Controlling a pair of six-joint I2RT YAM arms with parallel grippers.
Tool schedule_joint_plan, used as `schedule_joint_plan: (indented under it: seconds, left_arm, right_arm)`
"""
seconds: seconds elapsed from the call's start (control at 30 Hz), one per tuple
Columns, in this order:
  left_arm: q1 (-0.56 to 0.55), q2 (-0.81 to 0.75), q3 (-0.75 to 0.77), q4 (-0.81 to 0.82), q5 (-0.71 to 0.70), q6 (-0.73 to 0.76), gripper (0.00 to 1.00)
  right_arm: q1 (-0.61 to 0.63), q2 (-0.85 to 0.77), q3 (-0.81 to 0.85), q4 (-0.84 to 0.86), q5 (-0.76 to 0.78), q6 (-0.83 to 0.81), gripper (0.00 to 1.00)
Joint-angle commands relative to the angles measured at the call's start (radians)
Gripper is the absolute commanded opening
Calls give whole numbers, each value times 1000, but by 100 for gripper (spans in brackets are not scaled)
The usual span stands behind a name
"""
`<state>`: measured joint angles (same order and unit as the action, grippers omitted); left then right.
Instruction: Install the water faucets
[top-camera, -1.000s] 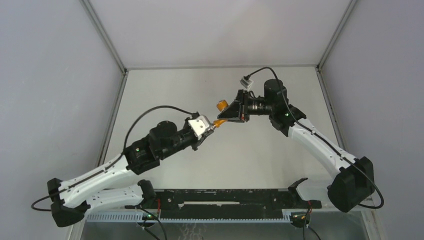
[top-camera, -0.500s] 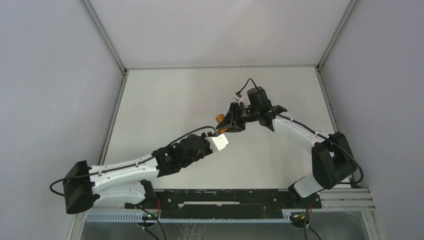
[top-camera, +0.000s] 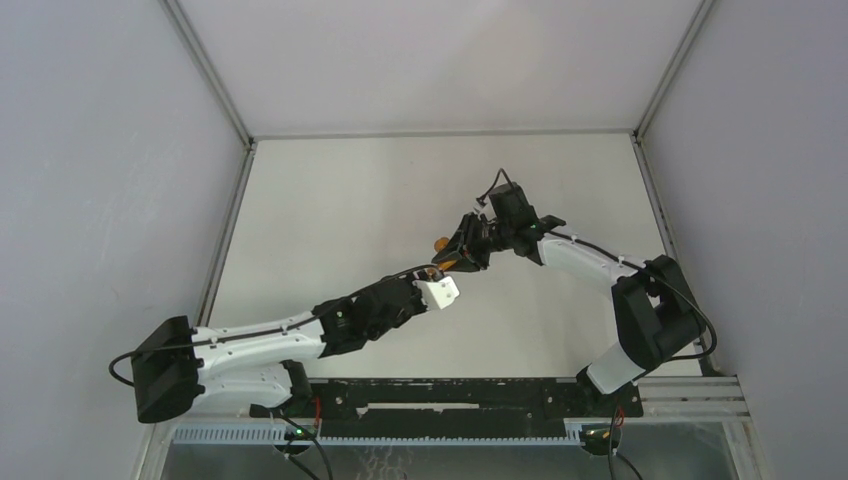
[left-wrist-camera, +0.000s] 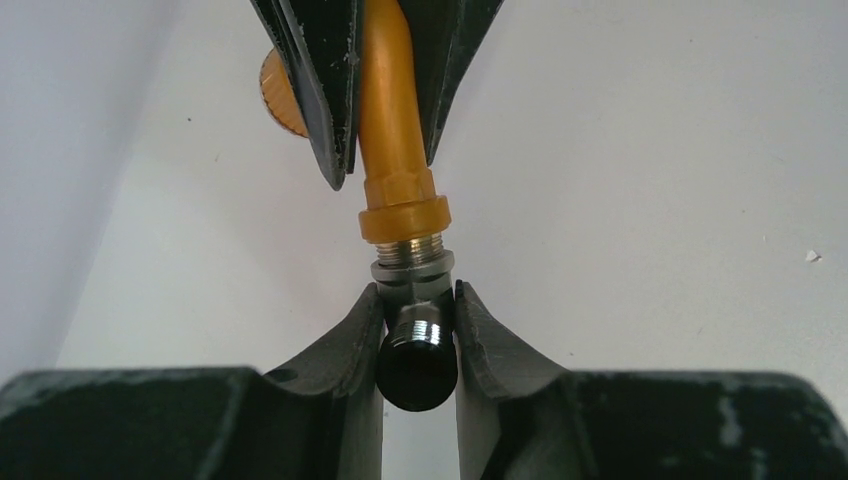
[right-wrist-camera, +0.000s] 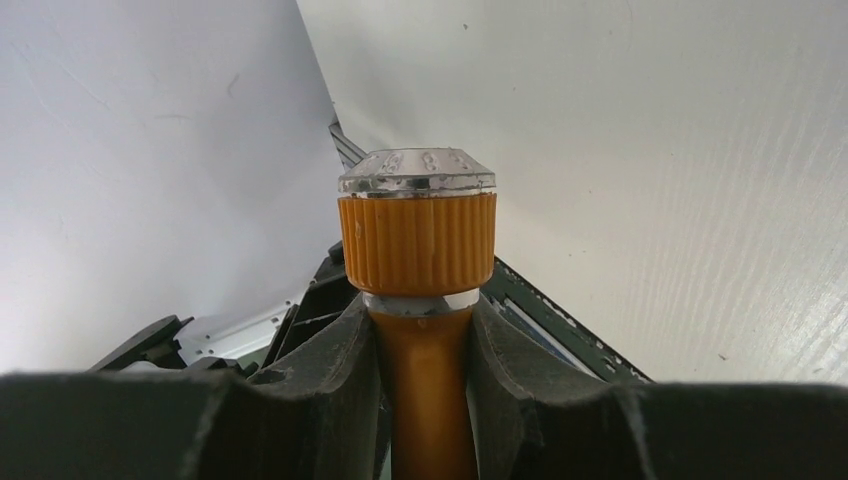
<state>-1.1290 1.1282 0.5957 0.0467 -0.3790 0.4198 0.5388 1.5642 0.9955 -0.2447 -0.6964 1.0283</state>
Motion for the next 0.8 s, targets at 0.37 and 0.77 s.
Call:
schedule_joint_plan:
  seconds: [0.37, 0.77]
  left_arm:
    - [-14, -60, -2, 186, 84, 34, 0]
    - [-14, -72, -26, 190, 71, 25, 0]
  right_arm:
    - [29, -52, -5, -15, -47, 0, 67]
    - [-1, -89, -44, 0, -27, 10, 63]
